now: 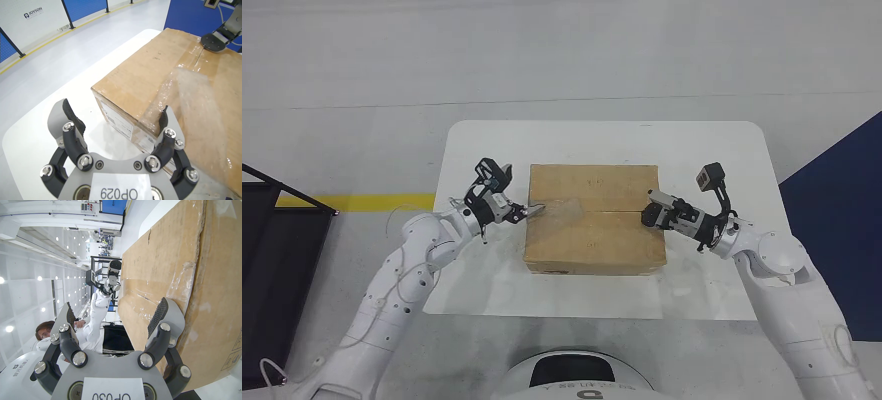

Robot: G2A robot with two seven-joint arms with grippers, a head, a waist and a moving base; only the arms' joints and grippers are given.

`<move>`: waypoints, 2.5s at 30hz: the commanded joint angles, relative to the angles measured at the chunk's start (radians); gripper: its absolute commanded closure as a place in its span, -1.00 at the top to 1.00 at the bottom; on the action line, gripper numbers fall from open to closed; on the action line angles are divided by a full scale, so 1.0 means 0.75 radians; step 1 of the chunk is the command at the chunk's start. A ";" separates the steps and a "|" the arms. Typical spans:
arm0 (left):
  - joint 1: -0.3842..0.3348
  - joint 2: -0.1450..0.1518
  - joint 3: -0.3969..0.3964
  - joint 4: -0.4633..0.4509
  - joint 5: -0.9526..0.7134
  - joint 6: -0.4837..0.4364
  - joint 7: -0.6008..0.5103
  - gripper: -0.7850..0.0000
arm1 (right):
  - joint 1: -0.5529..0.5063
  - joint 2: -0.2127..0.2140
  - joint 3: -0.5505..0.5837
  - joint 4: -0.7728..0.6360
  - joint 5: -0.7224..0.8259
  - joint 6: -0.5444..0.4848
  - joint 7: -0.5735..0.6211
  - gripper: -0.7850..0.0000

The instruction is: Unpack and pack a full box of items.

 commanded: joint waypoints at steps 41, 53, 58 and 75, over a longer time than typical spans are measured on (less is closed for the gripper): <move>0.000 -0.002 0.011 -0.012 0.022 0.025 -0.011 1.00 | 0.061 -0.048 -0.384 -0.432 -1.224 0.518 -0.682 1.00; 0.000 -0.002 0.011 -0.012 0.022 0.025 -0.011 1.00 | 0.051 -0.032 -0.651 -0.614 -2.116 0.474 -0.331 1.00; 0.000 -0.002 0.011 -0.012 0.022 0.025 -0.011 1.00 | 0.072 -0.041 -0.727 -0.619 -2.288 0.418 -0.254 1.00; 0.000 -0.002 0.011 -0.012 0.022 0.025 -0.011 1.00 | 0.303 -0.187 -1.000 -0.449 -2.587 0.746 -0.046 1.00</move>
